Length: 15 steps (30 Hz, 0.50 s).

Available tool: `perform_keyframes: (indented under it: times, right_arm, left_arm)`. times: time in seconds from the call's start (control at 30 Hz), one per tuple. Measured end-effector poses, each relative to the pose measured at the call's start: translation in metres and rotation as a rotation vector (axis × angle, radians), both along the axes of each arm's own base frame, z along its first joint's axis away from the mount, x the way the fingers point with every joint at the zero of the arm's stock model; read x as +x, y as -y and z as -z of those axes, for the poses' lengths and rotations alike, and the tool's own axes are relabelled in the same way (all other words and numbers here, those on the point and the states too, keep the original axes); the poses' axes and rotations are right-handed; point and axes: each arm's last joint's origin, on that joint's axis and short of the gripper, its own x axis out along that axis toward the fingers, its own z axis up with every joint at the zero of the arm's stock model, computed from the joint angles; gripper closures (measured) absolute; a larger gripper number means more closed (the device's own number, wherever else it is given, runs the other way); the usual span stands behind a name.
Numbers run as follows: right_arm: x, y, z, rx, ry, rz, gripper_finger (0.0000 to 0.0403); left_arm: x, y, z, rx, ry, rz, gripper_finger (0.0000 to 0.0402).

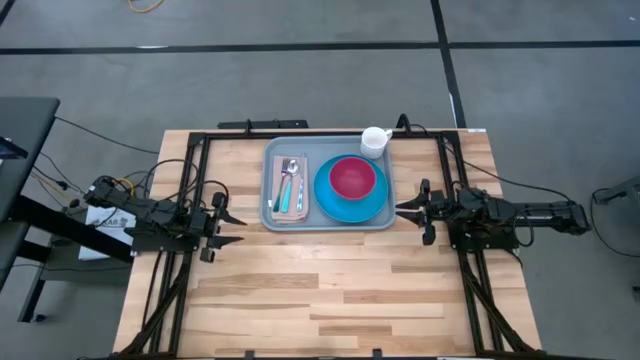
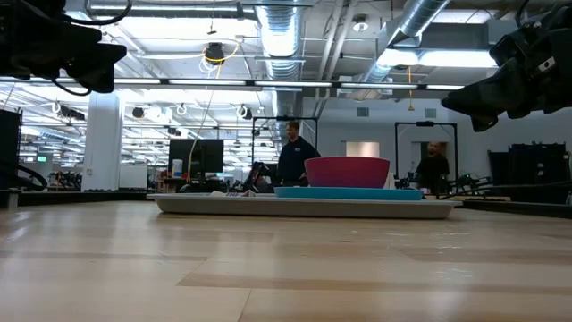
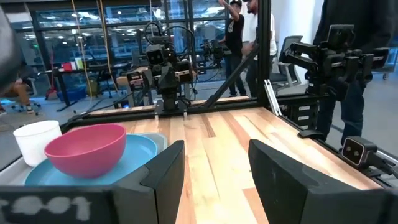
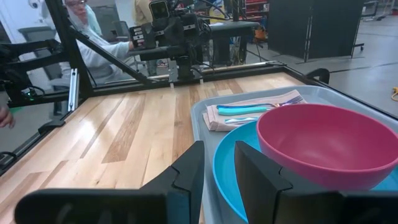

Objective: Set up tray
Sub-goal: Return to Home Position

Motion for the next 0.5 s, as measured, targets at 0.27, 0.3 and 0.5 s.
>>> perform_keyframes:
  times: [0.27,0.3,0.5]
  right_arm:
    - [0.0000,0.0000,0.0000,0.000,0.000,0.000,0.0321]
    - [0.0000,0.0000,0.0000,0.000,0.000,0.000,0.0321]
    - [0.0000,0.0000,0.0000,0.000,0.000,0.000,0.0321]
  left_arm:
    - [0.0000,0.0000,0.0000,0.007,0.001,0.000,0.0233]
    - [0.0000,0.0000,0.0000,0.011,0.002,-0.001,0.0233]
    - [0.0000,0.0000,0.0001,0.008,0.001,-0.001,0.0233]
